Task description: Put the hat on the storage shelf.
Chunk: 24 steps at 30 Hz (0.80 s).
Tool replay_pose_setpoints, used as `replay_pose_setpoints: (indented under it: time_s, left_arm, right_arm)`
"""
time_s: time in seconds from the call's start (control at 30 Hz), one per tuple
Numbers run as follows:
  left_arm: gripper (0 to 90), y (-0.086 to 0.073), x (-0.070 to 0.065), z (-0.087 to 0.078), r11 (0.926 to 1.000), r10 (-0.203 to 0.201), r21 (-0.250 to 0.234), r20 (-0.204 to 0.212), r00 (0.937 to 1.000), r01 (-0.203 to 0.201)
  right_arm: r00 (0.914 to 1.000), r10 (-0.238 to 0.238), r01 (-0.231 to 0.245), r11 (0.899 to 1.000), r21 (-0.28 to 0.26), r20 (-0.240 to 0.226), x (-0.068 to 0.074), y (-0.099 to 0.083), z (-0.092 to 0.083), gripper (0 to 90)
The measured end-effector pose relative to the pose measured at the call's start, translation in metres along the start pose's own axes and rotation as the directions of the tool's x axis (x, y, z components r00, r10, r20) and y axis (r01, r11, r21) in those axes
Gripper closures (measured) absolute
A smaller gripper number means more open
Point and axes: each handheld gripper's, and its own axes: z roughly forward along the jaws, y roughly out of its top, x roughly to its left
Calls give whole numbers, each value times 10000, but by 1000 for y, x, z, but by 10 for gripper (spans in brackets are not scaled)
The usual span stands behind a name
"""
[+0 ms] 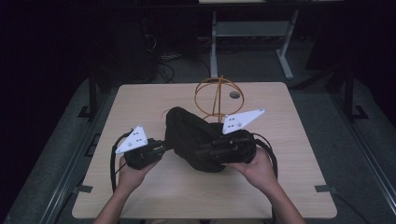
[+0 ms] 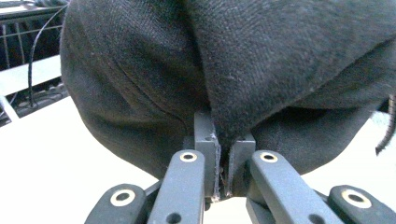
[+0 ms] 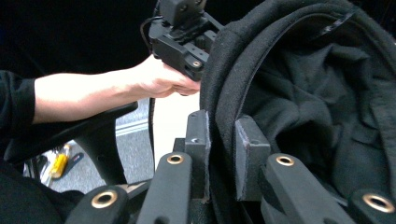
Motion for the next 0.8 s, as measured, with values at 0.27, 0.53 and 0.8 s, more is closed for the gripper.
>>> replay_pose_setpoints:
  time_s: [0.27,0.53,0.8]
  left_arm:
    - [861,23,-2,-11,9984,476,297,46,9989,-477]
    - [863,60,4,-14,9934,1004,531,231,9947,-1015]
    - [864,68,17,-22,9966,606,544,388,9974,-627]
  right_arm:
    - [9996,288,-291,9986,-438,-73,-5,-6,-8,730]
    - [9948,66,-36,9996,-296,1021,-3,-8,-12,535]
    - [9875,299,-266,9994,-231,1549,-7,-21,-24,378]
